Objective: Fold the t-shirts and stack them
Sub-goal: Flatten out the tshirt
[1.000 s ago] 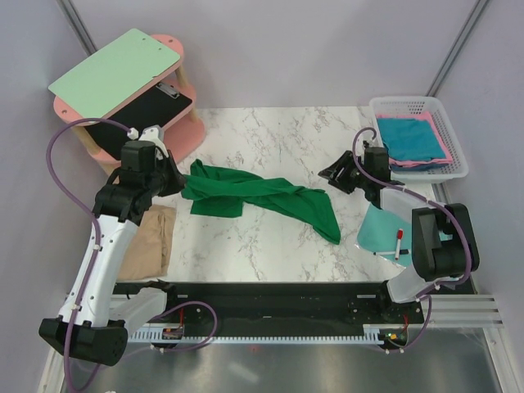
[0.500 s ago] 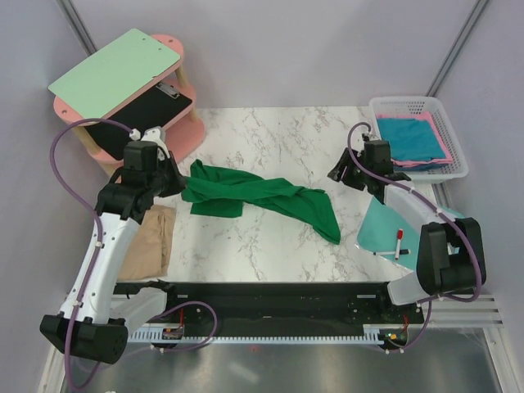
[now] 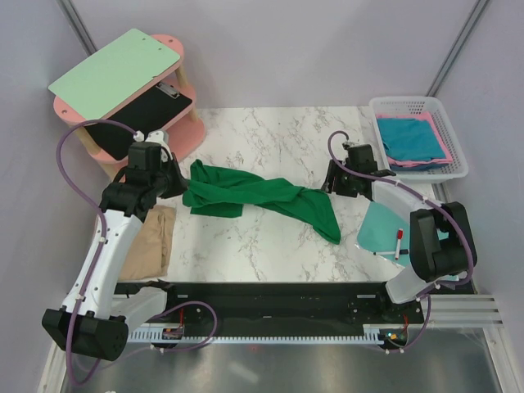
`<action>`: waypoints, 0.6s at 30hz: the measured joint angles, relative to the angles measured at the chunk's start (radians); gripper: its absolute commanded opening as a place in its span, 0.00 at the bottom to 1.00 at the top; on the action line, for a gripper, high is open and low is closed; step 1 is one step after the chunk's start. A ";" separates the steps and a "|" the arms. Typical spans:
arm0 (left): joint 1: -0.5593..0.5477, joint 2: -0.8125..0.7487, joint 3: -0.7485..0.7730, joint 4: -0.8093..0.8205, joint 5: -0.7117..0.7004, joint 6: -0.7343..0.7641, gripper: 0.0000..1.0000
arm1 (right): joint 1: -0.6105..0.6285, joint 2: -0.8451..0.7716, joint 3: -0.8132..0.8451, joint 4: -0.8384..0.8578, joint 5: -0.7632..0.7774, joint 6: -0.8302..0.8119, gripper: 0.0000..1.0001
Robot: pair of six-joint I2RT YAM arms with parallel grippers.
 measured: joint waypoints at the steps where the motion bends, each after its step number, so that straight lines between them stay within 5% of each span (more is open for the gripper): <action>1: 0.000 0.000 -0.003 0.000 0.000 0.000 0.02 | 0.002 0.008 0.003 -0.005 -0.003 -0.002 0.62; 18: 0.000 0.000 -0.025 0.004 0.000 0.000 0.02 | 0.027 0.137 0.052 0.023 -0.024 -0.008 0.57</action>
